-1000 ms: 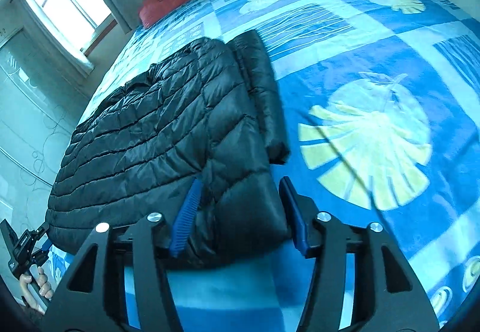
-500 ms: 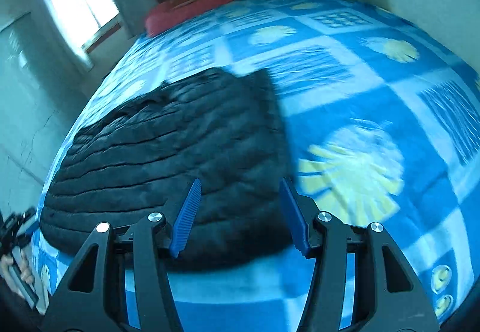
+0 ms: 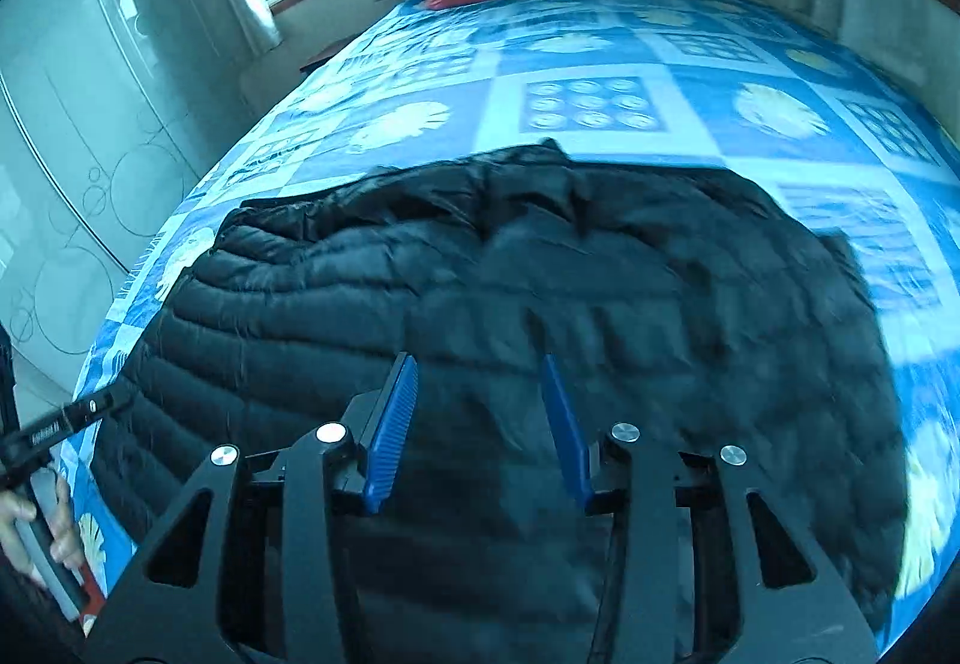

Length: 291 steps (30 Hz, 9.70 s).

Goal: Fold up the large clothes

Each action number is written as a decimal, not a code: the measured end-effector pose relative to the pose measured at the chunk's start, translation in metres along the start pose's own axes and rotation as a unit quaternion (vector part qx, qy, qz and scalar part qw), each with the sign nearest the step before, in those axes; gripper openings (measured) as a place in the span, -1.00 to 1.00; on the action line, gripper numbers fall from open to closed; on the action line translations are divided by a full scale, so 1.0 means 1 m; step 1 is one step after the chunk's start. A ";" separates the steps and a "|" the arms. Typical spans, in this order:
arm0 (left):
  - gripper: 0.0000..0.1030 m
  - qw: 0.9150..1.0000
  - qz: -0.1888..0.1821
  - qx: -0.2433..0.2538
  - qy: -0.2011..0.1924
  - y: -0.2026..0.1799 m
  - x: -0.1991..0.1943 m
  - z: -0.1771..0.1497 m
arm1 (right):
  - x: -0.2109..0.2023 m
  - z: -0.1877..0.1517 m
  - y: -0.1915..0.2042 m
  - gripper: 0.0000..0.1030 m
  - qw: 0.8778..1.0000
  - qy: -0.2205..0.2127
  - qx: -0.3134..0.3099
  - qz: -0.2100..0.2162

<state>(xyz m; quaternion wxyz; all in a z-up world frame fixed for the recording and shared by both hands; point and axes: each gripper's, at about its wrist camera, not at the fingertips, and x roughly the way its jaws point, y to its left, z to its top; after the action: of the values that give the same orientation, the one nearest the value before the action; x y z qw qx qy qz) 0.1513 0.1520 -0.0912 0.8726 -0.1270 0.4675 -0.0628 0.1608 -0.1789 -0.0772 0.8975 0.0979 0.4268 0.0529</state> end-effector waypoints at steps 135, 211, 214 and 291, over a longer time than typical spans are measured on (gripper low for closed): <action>0.47 0.974 -0.050 0.190 -0.110 -0.282 -0.051 -0.068 | -0.145 -0.056 -0.107 0.33 0.993 -0.065 0.030 -0.093; 0.54 0.979 -0.097 0.178 0.005 -0.261 0.064 -0.090 | -0.095 -0.088 -0.158 -0.65 0.991 0.050 0.054 -0.108; 0.56 0.976 -0.079 0.204 -0.007 -0.272 0.074 -0.096 | -0.075 -0.096 -0.170 -0.64 0.991 0.053 0.070 -0.105; 0.78 0.982 -0.050 0.181 0.000 -0.305 0.125 0.001 | -0.011 0.012 -0.160 0.04 0.990 -0.061 0.010 -0.129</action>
<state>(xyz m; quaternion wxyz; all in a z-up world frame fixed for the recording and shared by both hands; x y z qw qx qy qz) 0.2249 -0.1695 -0.1052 0.8769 0.0099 0.4416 -0.1896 0.1655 -0.3388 -0.0968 0.9203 0.0542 0.3805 -0.0734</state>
